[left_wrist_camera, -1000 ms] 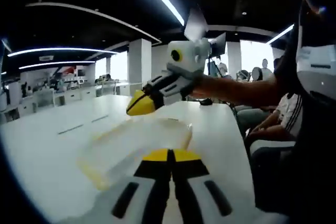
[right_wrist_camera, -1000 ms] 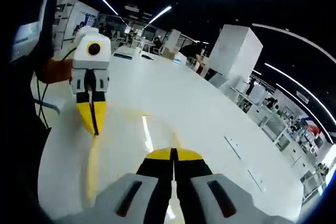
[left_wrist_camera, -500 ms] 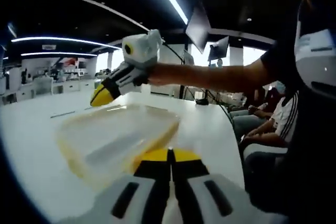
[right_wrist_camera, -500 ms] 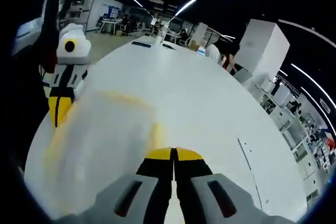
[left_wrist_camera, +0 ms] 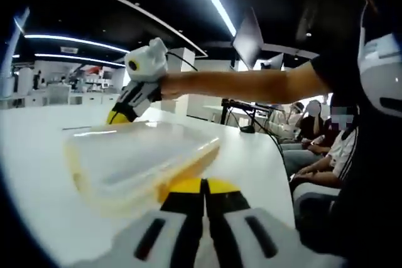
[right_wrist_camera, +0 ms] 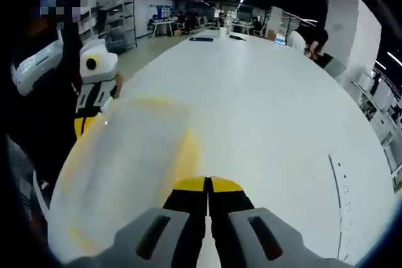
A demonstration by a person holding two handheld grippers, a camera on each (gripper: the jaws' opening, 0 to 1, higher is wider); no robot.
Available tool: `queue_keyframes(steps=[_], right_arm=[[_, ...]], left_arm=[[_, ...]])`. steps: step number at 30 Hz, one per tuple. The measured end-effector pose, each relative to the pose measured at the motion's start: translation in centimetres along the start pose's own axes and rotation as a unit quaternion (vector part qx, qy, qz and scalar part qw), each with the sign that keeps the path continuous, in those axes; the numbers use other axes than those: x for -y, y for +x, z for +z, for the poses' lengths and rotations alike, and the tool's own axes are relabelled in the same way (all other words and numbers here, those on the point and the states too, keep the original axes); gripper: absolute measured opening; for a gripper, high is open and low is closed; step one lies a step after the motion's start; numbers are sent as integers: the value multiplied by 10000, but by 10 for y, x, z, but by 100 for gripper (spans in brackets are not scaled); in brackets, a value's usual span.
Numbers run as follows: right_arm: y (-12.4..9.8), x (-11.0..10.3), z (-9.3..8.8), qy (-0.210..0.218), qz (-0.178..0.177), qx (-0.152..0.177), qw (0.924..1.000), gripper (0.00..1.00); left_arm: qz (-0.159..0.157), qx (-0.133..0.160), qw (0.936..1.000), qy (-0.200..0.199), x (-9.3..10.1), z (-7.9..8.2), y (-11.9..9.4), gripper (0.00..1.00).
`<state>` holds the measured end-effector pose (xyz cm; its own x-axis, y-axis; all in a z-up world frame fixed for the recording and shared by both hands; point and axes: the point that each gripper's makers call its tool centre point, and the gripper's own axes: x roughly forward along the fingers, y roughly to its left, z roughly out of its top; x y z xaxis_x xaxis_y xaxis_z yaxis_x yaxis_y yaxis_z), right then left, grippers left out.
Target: Snap each plastic latch of the storage box into its locked position after aligning the lid with the box until every specified latch is closed and the lid sits flush.
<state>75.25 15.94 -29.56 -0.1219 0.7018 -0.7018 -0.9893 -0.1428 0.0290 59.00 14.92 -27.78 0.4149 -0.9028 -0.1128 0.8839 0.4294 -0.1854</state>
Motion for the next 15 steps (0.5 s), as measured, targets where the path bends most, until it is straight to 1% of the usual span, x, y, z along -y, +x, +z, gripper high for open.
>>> queue_keyframes(steps=[3,4,5,6,10,11,15], right_arm=[[2,-3,-1,3,203,-16,9998,0],[5,-6,-4,110,457,-107,9988,0],[7,-9,-5,101,618,-124,9980,0],[9,-9,-7,150,697,-142,9974,0],[14,-8,-6,258,906,-86,9955,0],[15,-7,-6,341,986,-57,9945,0],[19,-9,-7,475,1115,-135,9925,0]], left_arm=[[16,57,10000,-23,0,1,1,0],[25,81,10000,-27,0,2,1,0],[19,97,9999,-32,0,2,1,0],[19,116,9999,-32,0,3,1,0],[30,190,9998,-64,1,3,2,0],[36,212,9997,-77,1,3,2,0],[87,334,9992,-203,0,4,2,0]])
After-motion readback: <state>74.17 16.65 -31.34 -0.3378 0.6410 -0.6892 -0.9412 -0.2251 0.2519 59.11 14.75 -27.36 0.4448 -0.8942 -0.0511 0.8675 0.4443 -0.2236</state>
